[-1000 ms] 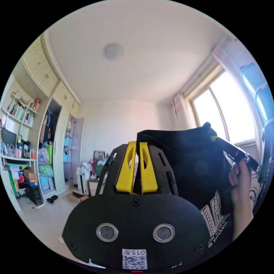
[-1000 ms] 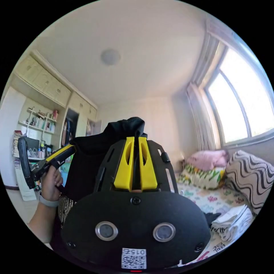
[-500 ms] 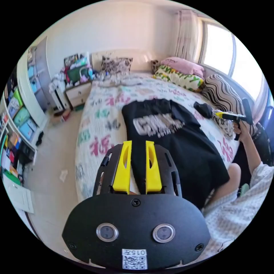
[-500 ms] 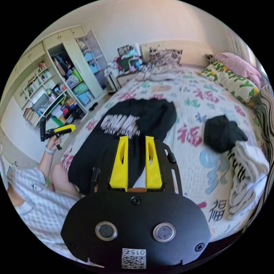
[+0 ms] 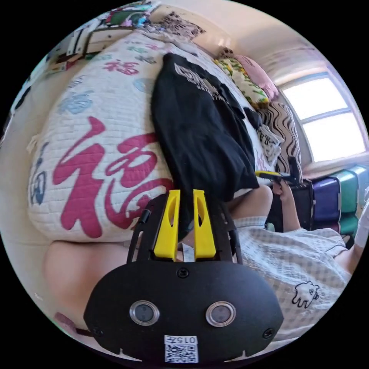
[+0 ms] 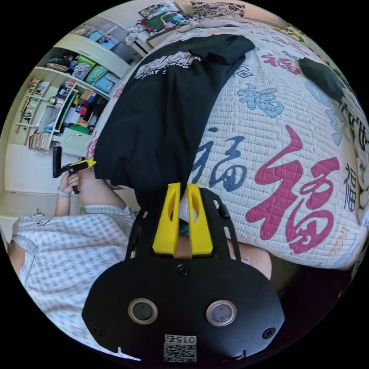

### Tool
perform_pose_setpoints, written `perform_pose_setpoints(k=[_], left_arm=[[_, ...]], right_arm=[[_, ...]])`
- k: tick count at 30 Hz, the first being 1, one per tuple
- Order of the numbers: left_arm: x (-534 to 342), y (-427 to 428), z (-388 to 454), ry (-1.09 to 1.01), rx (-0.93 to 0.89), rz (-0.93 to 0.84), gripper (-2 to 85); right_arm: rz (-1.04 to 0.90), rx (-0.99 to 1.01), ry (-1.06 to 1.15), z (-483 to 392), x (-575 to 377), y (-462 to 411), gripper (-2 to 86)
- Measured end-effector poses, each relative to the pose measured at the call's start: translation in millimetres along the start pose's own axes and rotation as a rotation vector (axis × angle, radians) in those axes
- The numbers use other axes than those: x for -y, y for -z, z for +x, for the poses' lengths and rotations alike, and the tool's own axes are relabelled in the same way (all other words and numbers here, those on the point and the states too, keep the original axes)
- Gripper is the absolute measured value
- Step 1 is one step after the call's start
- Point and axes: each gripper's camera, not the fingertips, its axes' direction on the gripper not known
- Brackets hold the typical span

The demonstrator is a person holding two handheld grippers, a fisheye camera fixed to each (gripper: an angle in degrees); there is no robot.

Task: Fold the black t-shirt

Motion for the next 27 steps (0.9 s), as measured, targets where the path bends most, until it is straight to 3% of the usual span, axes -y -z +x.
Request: perform_pose_setpoints(k=[2, 8, 10, 12, 15, 20, 24, 27], left_arm=[[5.9, 5.9, -3.4, 0.008, -0.035, 0.024, 0.3], [40.6, 81.7, 35.7, -0.19, -0.056, 0.365, -0.4], [55.7, 78.6, 45.6, -0.229, -0.057, 0.357, -0.1], [73.4, 52.7, 42.1, -0.21, -0.011, 0.24, 1.0], [68.0, 32.6, 22.1, -0.131, 0.036, 0.093, 4.9], [19.2, 59.1, -13.7, -0.019, 0.078, 0.168, 7.3], [11.1, 61.2, -36.7, 0.052, -0.03, 0.186, 8.4], [21.0, 49.5, -24.3, 0.01, -0.068, 0.182, 9.1]], right_arm=[[0.051, 0.04, 0.015, -2.8, 2.3, 12.7, -0.1], [0.199, 0.028, 0.219, -61.7, 44.9, 29.1, -0.6], [0.139, 0.032, 0.252, -74.2, 64.7, 3.6, -0.3], [-0.008, -0.004, 0.223, -71.0, 82.0, -37.9, 1.0], [-0.003, -0.011, 0.216, -60.7, 63.0, -40.7, 5.2], [0.074, -0.126, 0.072, -22.8, 9.2, -16.5, 8.1], [-0.005, 0.005, -0.006, 2.0, 0.0, -35.6, 11.0], [-0.027, -0.017, 0.002, -5.5, 4.9, -49.2, 11.1]])
